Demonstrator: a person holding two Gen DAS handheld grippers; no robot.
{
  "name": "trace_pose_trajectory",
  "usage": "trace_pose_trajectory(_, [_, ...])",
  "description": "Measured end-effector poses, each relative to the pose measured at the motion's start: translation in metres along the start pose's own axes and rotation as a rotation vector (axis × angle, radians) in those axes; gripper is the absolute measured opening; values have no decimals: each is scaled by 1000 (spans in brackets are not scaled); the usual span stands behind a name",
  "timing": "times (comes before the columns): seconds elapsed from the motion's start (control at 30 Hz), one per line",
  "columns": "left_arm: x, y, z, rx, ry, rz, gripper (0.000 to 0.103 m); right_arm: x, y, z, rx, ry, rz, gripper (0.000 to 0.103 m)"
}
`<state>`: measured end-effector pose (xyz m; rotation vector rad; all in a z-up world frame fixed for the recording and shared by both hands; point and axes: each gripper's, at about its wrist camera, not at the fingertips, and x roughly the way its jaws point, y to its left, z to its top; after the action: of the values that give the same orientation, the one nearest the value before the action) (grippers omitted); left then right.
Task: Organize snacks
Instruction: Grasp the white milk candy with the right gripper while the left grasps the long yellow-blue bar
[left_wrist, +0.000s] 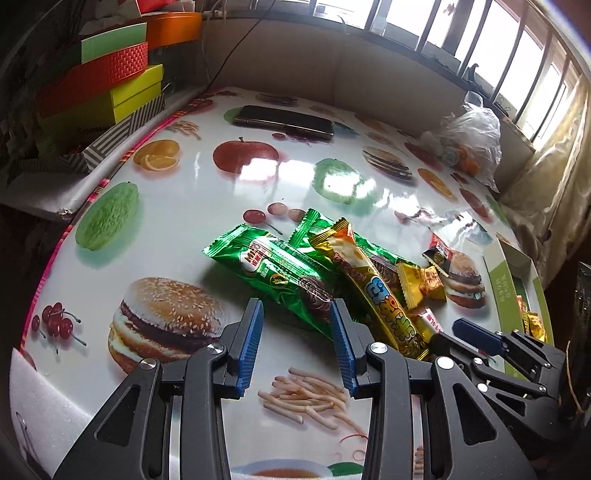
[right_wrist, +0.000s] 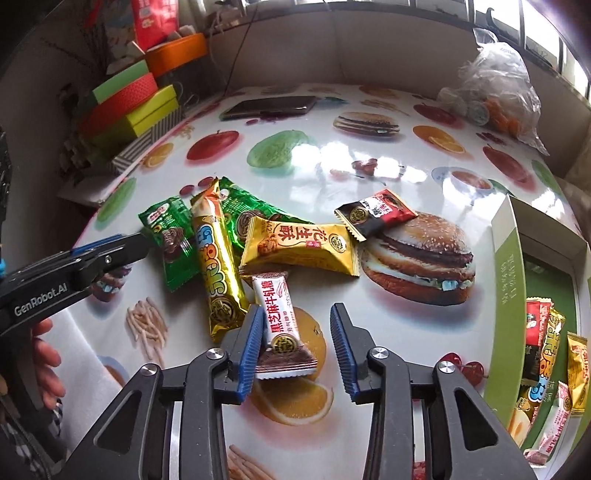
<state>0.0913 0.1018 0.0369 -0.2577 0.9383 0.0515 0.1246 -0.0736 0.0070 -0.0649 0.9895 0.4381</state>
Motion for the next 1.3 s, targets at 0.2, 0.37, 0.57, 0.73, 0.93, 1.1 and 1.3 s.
trace_pose_trajectory(0.2, [1, 0, 1, 3, 6, -10, 38, 9, 3, 0, -12, 19, 3, 30])
trace_pose_trajectory(0.37, [0, 0, 2, 0, 4, -13, 38, 9, 8, 0, -25, 19, 15, 18])
trace_pose_trajectory(0.57, [-1, -1, 4, -1, 2, -17, 38, 9, 17, -5, -46, 28, 70, 18])
trace_pose_trajectory(0.73, [1, -9, 5, 26, 15, -32, 38, 9, 31, -11, -71, 38, 106, 18])
trace_pose_trajectory(0.93, [7, -25, 1, 102, 42, -57, 38, 7, 37, -16, -76, 45, 127, 18])
trace_pose_trajectory(1.1, [13, -41, -2, 172, 68, -73, 38, 0, 24, -19, -34, 33, 89, 18])
trace_pose_trajectory(1.3, [24, -56, -4, 255, 96, -68, 38, -9, 4, -25, 21, 19, 56, 18])
